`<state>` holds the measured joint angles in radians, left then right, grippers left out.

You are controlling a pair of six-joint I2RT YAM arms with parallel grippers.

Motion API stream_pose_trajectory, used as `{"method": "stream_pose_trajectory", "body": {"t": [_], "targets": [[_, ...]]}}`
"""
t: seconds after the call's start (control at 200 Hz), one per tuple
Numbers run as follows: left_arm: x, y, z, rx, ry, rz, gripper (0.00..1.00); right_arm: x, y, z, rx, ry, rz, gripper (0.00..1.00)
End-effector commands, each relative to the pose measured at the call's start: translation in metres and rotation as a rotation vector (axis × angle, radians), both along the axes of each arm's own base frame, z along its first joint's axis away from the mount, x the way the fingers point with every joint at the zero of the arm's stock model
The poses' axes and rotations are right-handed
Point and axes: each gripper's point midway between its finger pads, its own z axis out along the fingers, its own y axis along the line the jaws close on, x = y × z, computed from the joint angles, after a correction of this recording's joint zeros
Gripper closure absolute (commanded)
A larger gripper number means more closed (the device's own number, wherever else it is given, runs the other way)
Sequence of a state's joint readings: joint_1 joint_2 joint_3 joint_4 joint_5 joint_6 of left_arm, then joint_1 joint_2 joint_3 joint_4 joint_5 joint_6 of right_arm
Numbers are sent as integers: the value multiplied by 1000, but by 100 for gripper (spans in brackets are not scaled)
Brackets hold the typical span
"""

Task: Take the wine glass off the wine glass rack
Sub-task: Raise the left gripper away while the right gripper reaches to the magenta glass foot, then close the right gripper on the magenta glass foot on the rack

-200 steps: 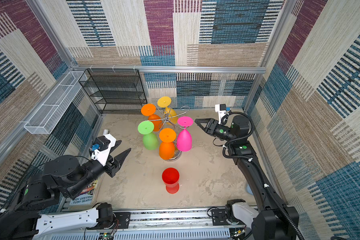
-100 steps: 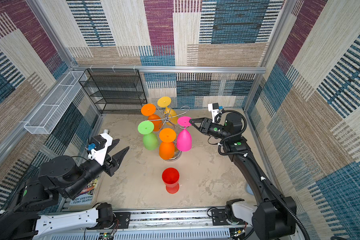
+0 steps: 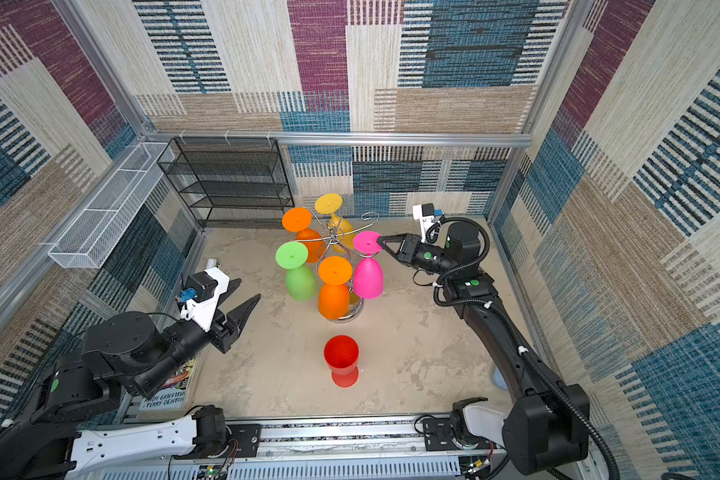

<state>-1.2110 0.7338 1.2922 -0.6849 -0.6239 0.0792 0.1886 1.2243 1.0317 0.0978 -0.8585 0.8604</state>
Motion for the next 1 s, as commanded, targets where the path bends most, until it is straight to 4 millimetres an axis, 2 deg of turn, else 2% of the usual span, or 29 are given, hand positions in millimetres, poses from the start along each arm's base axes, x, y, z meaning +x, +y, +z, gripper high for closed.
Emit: {"method": "stream_pose_trajectory", "body": {"t": [0.0, 0.446, 0.766, 0.996], "targets": [[1, 1, 8, -27, -23, 5, 49, 1, 0, 4, -4, -18, -5, 78], [-2, 12, 12, -66, -29, 13, 51, -4, 2, 13, 29, -11, 22, 89], [-3, 12, 11, -65, -30, 12, 52, -13, 6, 30, 72, -14, 71, 100], [-3, 11, 9, -64, -29, 9, 52, -16, 7, 37, 100, -9, 92, 100]]}}
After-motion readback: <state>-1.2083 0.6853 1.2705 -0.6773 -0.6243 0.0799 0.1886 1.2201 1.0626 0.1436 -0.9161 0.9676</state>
